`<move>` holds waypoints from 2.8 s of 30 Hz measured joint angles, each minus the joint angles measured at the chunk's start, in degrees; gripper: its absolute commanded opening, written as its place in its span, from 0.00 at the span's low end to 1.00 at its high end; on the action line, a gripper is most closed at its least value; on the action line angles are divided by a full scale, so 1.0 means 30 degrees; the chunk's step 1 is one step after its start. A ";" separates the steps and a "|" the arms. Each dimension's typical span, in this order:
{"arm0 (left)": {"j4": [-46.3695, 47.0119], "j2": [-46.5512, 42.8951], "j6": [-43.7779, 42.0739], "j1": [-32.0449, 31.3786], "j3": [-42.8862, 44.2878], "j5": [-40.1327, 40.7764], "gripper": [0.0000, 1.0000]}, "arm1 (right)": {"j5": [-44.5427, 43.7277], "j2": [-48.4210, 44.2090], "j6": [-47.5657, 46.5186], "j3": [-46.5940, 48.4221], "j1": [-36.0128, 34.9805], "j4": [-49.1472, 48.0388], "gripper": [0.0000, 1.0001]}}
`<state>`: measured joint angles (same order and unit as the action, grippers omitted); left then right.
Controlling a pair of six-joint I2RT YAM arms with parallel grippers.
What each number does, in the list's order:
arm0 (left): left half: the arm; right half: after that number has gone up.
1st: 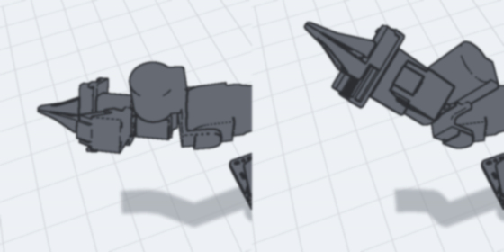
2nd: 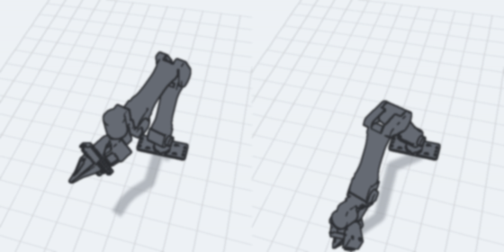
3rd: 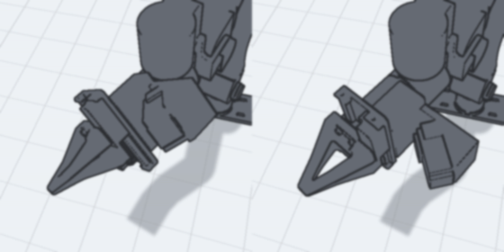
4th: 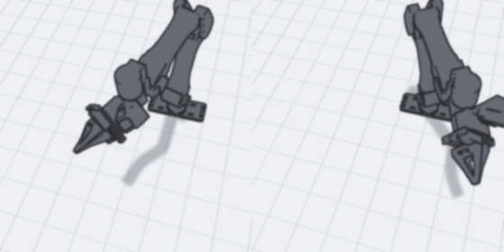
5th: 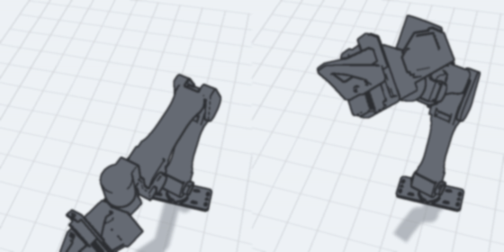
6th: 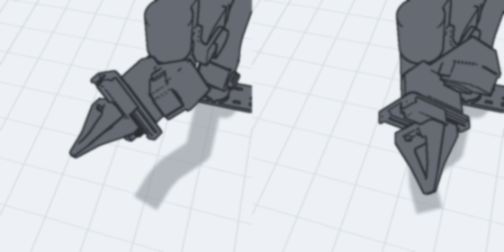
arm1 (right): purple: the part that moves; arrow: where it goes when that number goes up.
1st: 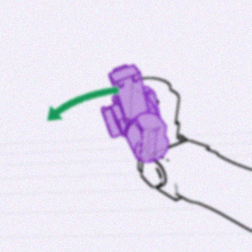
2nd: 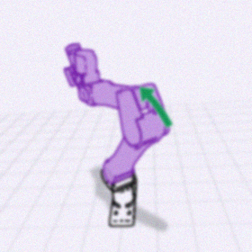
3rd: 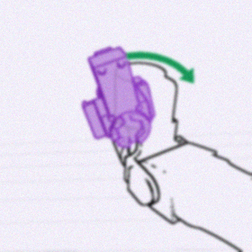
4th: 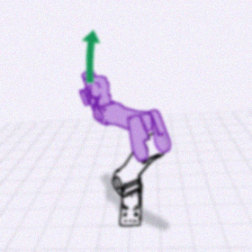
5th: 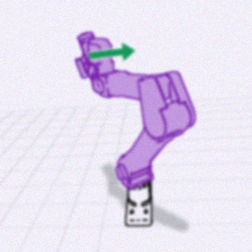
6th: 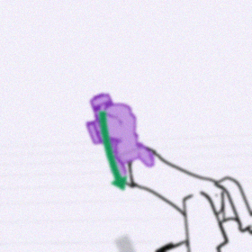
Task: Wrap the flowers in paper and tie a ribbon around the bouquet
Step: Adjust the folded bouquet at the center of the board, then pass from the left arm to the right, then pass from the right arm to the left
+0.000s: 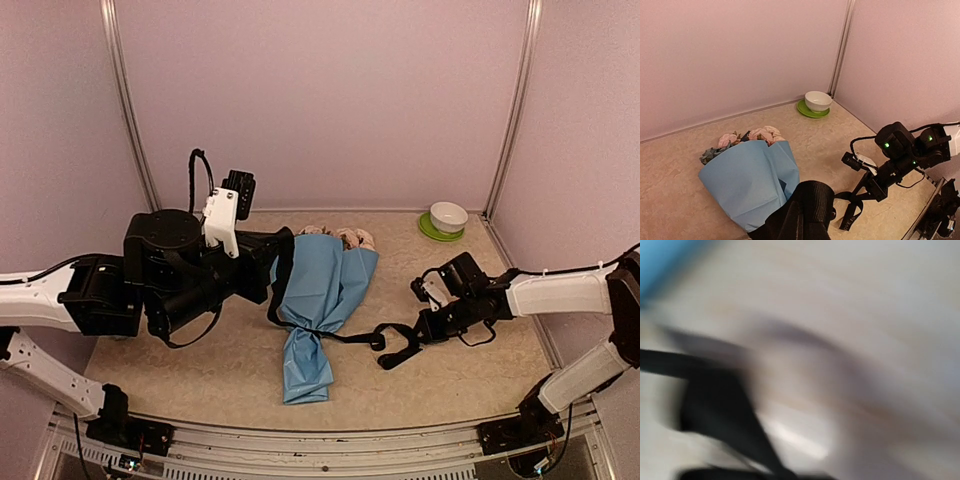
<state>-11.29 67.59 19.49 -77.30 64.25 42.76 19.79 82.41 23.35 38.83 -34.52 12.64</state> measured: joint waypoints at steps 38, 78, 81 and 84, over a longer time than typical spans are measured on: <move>0.0517 -0.1683 -0.1610 -0.1392 0.0554 0.2601 0.00 | 0.3410 0.7308 -0.6339 0.8378 -0.6951 -1.1234 0.01; 1.2648 -0.0306 -0.1056 0.2047 -1.4411 -0.4189 0.82 | 0.4007 0.6047 -0.4335 0.8007 -0.6062 -0.9814 0.00; 1.5664 0.1217 -0.2659 0.3330 -1.4316 -0.6186 0.76 | 0.4226 0.6105 -0.4335 0.8014 -0.6062 -0.9887 0.00; 1.7201 0.3126 -0.3701 0.3716 -1.3719 -0.8276 0.66 | 0.4357 0.6149 -0.4328 0.8014 -0.6062 -0.9901 0.00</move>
<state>40.32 76.97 8.38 -66.15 23.09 17.93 32.86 100.86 10.37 62.87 -52.71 -17.06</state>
